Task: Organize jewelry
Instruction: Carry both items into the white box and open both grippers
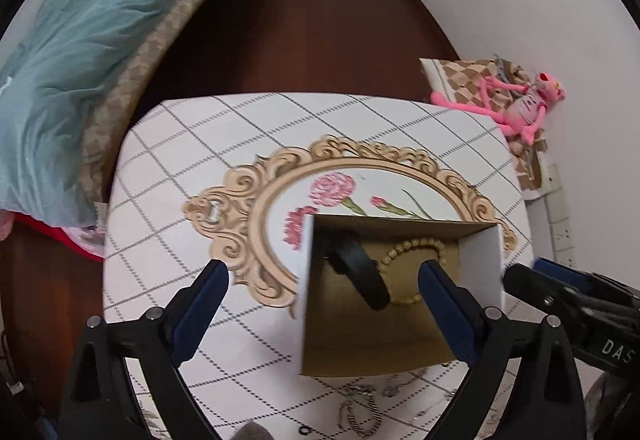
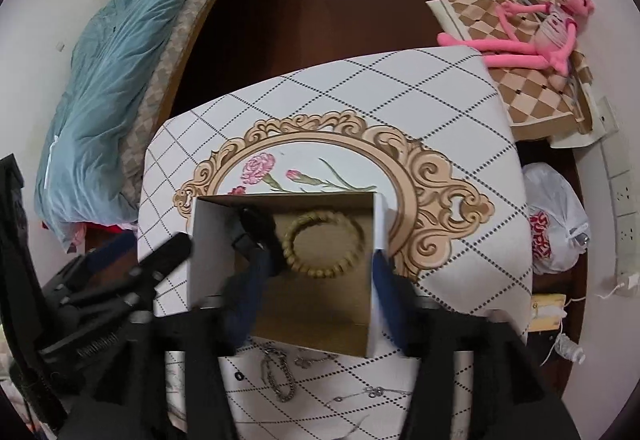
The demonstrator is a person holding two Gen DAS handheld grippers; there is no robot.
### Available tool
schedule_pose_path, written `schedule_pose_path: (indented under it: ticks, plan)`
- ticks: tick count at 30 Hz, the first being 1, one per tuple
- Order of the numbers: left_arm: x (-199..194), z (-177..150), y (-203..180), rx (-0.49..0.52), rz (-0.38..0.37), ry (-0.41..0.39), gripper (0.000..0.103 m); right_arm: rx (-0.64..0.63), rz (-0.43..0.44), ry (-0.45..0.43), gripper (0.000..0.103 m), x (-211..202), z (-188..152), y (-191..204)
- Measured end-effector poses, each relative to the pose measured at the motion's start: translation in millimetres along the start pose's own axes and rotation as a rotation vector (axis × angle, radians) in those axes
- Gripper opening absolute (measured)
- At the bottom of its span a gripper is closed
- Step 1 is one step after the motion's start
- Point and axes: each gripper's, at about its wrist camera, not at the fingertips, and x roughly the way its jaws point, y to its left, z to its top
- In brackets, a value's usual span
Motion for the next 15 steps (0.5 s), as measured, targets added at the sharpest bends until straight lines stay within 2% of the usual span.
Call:
schedule_pose_path:
  ticks: [2,3,5,8,15]
  plan:
    - [-4,-3,3,0.006,0.033,-0.031,0.098,-0.012,-0.075,-0.019,0.067,-2,-7,-1]
    - [-5,-5,4,0.012,0.053,-0.046,0.099,-0.018,-0.107,-0.025,0.078,-1,-10,-2]
    - [-5,-10,8,0.025,0.095,-0.073,0.1,-0.036,-0.189,-0.042,0.092,1,-21,-1]
    - [0,-19,12,0.035,0.143,-0.079,0.1,-0.06,-0.265,-0.049,0.092,9,-34,-1]
    - [6,-36,15,0.043,0.178,-0.068,0.101,-0.066,-0.308,-0.057,0.096,24,-52,4]
